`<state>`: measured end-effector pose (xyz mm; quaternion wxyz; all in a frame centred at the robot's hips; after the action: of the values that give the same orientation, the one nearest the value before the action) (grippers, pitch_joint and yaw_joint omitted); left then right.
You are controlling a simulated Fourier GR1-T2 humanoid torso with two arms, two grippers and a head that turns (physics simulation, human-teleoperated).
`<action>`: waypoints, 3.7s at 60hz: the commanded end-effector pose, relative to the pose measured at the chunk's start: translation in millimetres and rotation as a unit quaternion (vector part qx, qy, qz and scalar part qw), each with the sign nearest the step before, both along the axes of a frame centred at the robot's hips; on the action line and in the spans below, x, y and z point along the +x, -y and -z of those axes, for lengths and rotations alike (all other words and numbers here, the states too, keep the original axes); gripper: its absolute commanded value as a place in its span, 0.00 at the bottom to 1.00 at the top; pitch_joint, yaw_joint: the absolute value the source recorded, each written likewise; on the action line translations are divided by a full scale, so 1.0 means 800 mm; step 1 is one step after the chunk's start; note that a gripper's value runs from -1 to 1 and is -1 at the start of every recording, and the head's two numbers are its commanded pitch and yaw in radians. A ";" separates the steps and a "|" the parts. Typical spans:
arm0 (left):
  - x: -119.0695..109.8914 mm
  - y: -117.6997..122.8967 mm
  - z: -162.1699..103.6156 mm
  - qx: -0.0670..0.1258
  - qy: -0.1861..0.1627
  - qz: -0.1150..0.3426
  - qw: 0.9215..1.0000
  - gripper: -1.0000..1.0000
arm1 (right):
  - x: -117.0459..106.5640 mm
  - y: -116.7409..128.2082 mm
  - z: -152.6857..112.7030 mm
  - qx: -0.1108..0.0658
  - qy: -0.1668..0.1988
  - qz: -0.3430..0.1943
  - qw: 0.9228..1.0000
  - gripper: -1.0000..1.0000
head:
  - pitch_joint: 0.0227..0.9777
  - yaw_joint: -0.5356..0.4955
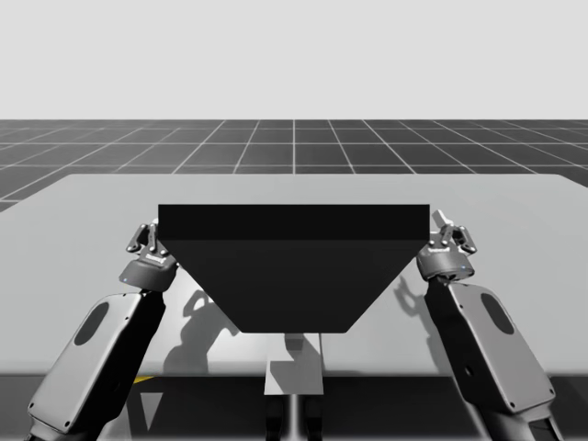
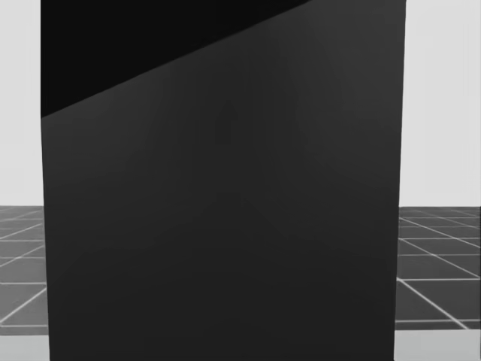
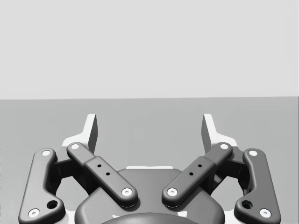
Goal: Reach around the screen and pick up the object behind it.
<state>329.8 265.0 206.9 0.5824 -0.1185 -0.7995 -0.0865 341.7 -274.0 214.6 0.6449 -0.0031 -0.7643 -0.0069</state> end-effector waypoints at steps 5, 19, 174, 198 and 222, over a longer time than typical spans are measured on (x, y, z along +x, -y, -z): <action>0.002 0.000 0.002 0.003 -0.004 -0.001 1.000 0.00 | -0.010 -0.002 -0.004 0.011 -0.007 -0.030 0.999 0.00 | 0.05 0.49; -0.002 -0.001 0.013 0.052 -0.064 0.071 0.994 0.00 | -0.018 -0.010 -0.003 0.032 -0.016 -0.112 0.993 0.00 | 0.05 0.49; 0.064 0.078 0.098 0.203 -0.236 0.379 0.872 1.00 | -0.057 -0.021 0.073 -0.083 0.017 -0.455 0.886 0.00 | 0.14 0.49; 0.029 -0.032 0.067 0.202 -0.223 0.299 0.906 1.00 | -0.059 -0.020 0.070 -0.084 0.020 -0.456 0.886 0.00 | 0.12 0.50; 0.015 -0.112 -0.001 0.190 -0.173 0.213 0.943 1.00 | -0.062 -0.019 0.067 -0.085 0.022 -0.456 0.886 0.00 | 0.10 0.50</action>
<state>339.0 341.2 178.1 0.7133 -0.1839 -0.5931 -0.3249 292.8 -258.2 160.2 0.5578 0.2909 -0.6929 0.3522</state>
